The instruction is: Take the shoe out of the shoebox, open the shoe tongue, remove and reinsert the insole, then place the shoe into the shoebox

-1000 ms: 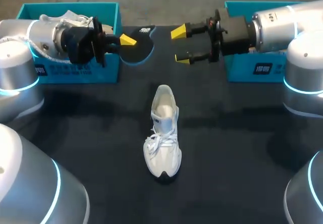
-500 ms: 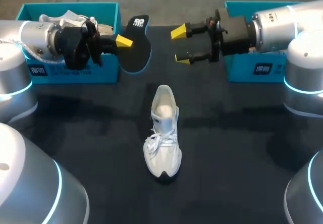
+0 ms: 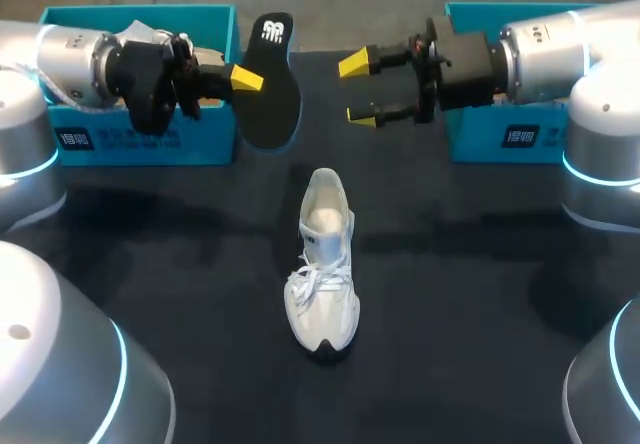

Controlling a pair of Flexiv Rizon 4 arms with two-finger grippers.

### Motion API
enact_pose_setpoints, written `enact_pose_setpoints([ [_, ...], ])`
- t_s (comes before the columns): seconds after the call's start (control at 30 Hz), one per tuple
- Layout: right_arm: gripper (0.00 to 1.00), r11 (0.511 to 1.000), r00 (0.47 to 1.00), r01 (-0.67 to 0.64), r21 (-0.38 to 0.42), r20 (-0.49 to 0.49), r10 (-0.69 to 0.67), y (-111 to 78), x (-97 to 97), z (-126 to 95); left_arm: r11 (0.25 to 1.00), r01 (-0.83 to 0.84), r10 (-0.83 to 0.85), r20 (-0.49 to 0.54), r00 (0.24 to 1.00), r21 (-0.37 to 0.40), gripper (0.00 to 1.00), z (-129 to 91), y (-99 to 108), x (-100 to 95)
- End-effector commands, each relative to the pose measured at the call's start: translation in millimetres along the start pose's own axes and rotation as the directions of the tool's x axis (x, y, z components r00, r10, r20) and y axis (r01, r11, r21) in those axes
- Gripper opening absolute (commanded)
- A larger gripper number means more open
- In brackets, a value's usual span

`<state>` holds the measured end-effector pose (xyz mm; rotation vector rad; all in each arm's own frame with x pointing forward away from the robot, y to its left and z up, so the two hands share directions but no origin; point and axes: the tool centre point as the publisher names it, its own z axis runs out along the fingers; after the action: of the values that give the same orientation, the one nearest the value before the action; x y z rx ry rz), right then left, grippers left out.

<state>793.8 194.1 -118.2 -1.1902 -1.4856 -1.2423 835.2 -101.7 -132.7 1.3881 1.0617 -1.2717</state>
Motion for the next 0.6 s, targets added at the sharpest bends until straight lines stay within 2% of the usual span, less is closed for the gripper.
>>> enact_pose_setpoints([
  [0.03, 1.0, 1.0, 1.0, 0.0, -0.002, 0.001, 0.0, 0.2, -0.5, 2.3, 1.0, 0.005, -0.005, -0.005, 1.0, -0.004, 0.0, 1.1, 2.0, 5.2],
  [0.6, 1.0, 1.0, 1.0, 0.0, -0.002, 0.001, 0.0, 0.2, -0.5, 2.3, 1.0, -0.008, 0.008, -0.018, 1.0, -0.002, 0.0, 0.9, 6.9, 4.5],
])
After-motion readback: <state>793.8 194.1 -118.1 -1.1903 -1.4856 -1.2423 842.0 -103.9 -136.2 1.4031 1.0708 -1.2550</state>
